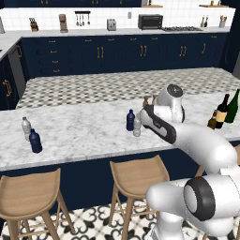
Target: Move the plastic bottles in the middle to the plastics group, and the glass bottles in the middle to the glass group.
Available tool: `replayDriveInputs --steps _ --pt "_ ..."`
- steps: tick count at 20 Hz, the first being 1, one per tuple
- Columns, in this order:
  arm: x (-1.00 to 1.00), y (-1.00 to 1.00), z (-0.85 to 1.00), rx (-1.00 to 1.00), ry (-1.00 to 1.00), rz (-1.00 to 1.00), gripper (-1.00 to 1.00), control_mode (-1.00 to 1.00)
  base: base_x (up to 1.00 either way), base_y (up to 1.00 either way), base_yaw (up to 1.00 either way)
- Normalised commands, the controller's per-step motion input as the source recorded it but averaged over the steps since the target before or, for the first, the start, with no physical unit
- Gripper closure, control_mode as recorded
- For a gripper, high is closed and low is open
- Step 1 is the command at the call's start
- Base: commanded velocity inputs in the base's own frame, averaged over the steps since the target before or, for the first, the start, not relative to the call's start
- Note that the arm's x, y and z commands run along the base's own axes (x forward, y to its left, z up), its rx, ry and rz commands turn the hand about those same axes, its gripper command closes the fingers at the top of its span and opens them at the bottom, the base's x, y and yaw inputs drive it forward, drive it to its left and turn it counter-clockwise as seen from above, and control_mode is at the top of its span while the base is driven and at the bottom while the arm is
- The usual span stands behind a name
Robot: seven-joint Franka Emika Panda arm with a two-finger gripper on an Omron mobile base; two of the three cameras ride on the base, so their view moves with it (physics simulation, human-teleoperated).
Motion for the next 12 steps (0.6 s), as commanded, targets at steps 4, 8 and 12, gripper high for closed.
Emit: replayDriveInputs --steps 4,8,12 --pt "0.43 0.05 -0.14 0.00 0.00 0.00 -1.00 -1.00 0.00 0.00 0.00" --pt "0.39 0.01 -0.15 0.00 0.00 0.00 -1.00 -1.00 0.00 0.00 0.00" --pt "0.47 0.00 -0.04 0.03 0.00 0.01 -1.00 -1.00 0.00 0.00 0.00"
